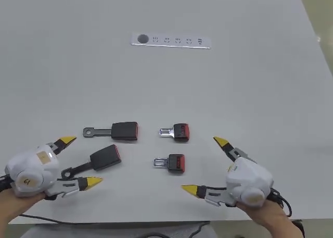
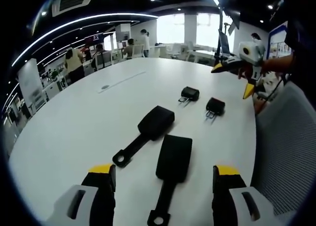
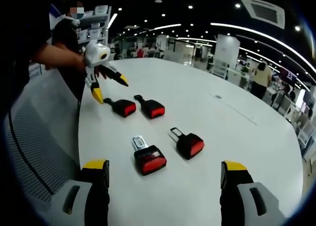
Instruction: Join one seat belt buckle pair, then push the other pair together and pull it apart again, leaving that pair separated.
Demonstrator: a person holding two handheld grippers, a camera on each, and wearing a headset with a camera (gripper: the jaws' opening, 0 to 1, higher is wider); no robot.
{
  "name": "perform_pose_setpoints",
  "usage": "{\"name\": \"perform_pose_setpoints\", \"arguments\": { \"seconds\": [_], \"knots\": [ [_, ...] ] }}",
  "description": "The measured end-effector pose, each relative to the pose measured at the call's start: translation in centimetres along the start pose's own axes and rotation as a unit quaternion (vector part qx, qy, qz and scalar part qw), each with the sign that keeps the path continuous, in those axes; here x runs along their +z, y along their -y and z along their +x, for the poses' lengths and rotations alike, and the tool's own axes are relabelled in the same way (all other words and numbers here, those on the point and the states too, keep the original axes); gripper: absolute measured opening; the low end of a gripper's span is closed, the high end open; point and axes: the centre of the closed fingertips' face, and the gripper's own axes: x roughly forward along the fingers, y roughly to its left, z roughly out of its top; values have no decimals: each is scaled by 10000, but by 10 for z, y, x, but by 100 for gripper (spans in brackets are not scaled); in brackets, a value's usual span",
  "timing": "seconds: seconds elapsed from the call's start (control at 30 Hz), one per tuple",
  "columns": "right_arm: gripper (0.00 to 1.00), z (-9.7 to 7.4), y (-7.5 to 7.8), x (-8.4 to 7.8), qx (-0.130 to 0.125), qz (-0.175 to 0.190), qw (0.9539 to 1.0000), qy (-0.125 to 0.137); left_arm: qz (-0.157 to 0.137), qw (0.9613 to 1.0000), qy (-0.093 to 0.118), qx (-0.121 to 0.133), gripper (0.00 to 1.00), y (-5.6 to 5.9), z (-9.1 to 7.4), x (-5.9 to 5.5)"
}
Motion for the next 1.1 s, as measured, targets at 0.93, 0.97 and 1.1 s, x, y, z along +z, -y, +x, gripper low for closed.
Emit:
{"name": "perform_pose_setpoints", "arguments": {
  "seconds": [0.93,0.97,1.1],
  "knots": [
    [57,17,-18,-13,1080,-762,9891,-647,686,9881,-1047,-896,53,6,34,-19],
    [57,18,-18,-13,1102,-777,9887,-655,713,9872,-1078,-936,53,7,35,-19],
    [53,24,-19,-13,1248,-912,9854,-709,823,9834,-1195,-1091,49,11,38,-18]
  ]
}}
